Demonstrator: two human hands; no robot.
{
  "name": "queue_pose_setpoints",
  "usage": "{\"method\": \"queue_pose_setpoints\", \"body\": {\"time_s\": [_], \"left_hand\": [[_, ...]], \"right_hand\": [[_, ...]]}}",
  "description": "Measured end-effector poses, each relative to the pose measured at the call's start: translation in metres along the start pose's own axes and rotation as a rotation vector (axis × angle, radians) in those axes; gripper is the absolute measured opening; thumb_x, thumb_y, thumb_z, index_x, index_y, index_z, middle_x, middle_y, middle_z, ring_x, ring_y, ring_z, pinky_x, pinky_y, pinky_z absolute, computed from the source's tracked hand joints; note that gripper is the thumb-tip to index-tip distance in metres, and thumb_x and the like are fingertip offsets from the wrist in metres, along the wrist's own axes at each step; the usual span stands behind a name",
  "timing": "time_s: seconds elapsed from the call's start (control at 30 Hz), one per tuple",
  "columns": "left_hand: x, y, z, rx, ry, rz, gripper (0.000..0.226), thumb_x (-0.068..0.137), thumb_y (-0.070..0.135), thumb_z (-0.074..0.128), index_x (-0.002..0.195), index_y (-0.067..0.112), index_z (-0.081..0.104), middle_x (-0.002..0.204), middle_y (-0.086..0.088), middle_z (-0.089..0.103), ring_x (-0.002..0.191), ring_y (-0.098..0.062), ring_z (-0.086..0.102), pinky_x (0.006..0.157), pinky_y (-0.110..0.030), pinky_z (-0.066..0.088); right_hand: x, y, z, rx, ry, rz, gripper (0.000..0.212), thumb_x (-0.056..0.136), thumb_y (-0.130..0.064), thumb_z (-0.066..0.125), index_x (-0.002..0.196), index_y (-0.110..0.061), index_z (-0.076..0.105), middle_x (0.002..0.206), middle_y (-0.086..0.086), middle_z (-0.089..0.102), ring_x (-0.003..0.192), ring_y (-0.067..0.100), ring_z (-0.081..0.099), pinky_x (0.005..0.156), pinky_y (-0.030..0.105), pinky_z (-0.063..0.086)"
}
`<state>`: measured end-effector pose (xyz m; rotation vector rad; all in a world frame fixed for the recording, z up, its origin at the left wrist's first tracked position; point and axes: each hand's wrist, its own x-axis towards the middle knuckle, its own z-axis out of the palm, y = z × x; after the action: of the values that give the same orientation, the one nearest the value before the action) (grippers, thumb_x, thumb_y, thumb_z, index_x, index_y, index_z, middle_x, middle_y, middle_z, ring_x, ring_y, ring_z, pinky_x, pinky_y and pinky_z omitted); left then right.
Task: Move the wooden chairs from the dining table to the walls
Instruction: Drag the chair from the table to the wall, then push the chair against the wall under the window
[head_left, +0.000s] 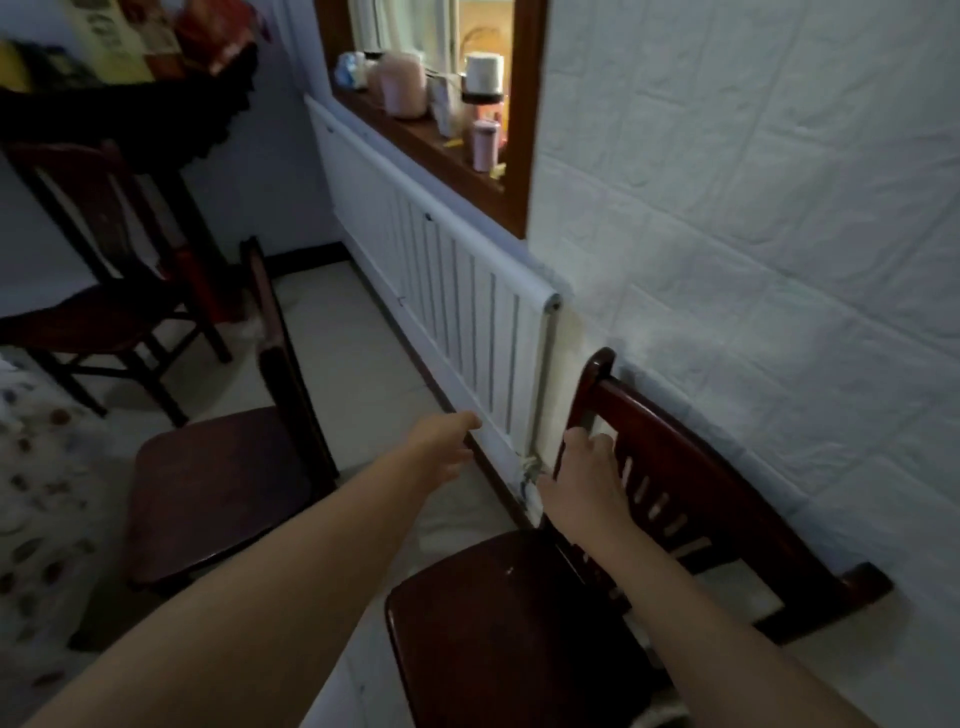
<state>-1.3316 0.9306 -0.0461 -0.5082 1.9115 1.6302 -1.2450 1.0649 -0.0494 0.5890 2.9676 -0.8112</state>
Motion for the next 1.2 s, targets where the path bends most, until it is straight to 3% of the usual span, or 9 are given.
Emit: {"method": "queue_pose_setpoints", "body": {"time_s": [0.07, 0.3, 0.53, 0.63, 0.73, 0.9, 1.03, 1.2], "left_hand": [[-0.007, -0.004, -0.039, -0.017, 0.031, 0.008, 0.016, 0.091, 0.021, 0.056, 0.103, 0.01, 0.055, 0.111, -0.008, 0.05, 0.089, -0.019, 0.056, 0.082, -0.036, 0.039], [-0.026, -0.024, -0.189, -0.069, 0.024, 0.003, 0.04, 0.094, 0.02, 0.053, 0.131, 0.004, 0.046, 0.127, -0.015, 0.053, 0.116, -0.027, 0.055, 0.089, -0.038, 0.04], [-0.042, -0.036, -0.329, -0.158, 0.105, 0.022, 0.035, 0.093, 0.019, 0.053, 0.125, 0.005, 0.051, 0.126, -0.013, 0.057, 0.104, -0.022, 0.056, 0.102, -0.042, 0.038], [-0.038, -0.039, -0.368, -0.182, 0.158, 0.018, 0.04, 0.092, 0.02, 0.054, 0.129, 0.006, 0.048, 0.128, -0.013, 0.057, 0.099, -0.02, 0.056, 0.101, -0.041, 0.039], [-0.028, -0.04, -0.392, -0.205, 0.196, 0.008, 0.051, 0.092, 0.019, 0.054, 0.139, 0.008, 0.039, 0.127, -0.013, 0.058, 0.098, -0.02, 0.057, 0.101, -0.042, 0.039], [0.002, -0.028, -0.405, -0.227, 0.182, 0.006, 0.057, 0.091, 0.019, 0.055, 0.143, 0.009, 0.034, 0.13, -0.015, 0.057, 0.111, -0.025, 0.058, 0.102, -0.044, 0.039], [0.039, -0.001, -0.4, -0.208, 0.155, 0.002, 0.043, 0.092, 0.021, 0.054, 0.131, 0.008, 0.044, 0.125, -0.012, 0.058, 0.107, -0.023, 0.058, 0.101, -0.043, 0.04], [0.097, 0.051, -0.387, -0.174, 0.204, 0.007, 0.031, 0.091, 0.021, 0.055, 0.12, 0.011, 0.052, 0.111, -0.009, 0.06, 0.09, -0.019, 0.059, 0.092, -0.039, 0.041]], "right_hand": [[-0.007, -0.032, 0.012, -0.002, -0.008, -0.027, 0.04, 0.089, -0.021, 0.057, 0.123, -0.008, 0.041, 0.126, 0.016, 0.039, 0.109, 0.031, 0.049, 0.084, 0.035, 0.045], [-0.036, -0.149, 0.076, -0.051, -0.081, -0.096, 0.043, 0.09, -0.023, 0.055, 0.126, -0.011, 0.036, 0.128, 0.016, 0.034, 0.111, 0.031, 0.045, 0.09, 0.039, 0.047], [-0.045, -0.248, 0.13, -0.037, -0.145, -0.208, 0.045, 0.087, -0.029, 0.061, 0.12, -0.007, 0.04, 0.124, 0.017, 0.037, 0.107, 0.031, 0.045, 0.082, 0.033, 0.041], [-0.041, -0.278, 0.144, -0.046, -0.161, -0.23, 0.056, 0.086, -0.032, 0.063, 0.128, -0.005, 0.036, 0.129, 0.019, 0.035, 0.112, 0.032, 0.045, 0.088, 0.034, 0.042], [-0.032, -0.299, 0.155, -0.048, -0.168, -0.265, 0.06, 0.088, -0.029, 0.062, 0.133, -0.005, 0.032, 0.134, 0.018, 0.032, 0.114, 0.03, 0.044, 0.09, 0.033, 0.042], [0.001, -0.322, 0.169, 0.017, -0.186, -0.299, 0.048, 0.089, -0.022, 0.061, 0.126, -0.006, 0.035, 0.13, 0.015, 0.033, 0.091, 0.016, 0.036, 0.078, 0.024, 0.034], [0.05, -0.338, 0.174, 0.014, -0.145, -0.311, 0.051, 0.089, -0.024, 0.062, 0.128, -0.007, 0.034, 0.131, 0.017, 0.033, 0.108, 0.026, 0.044, 0.079, 0.026, 0.035], [0.12, -0.355, 0.171, 0.034, -0.124, -0.312, 0.05, 0.086, -0.026, 0.064, 0.124, -0.008, 0.037, 0.129, 0.016, 0.035, 0.11, 0.028, 0.046, 0.079, 0.028, 0.038]]}}
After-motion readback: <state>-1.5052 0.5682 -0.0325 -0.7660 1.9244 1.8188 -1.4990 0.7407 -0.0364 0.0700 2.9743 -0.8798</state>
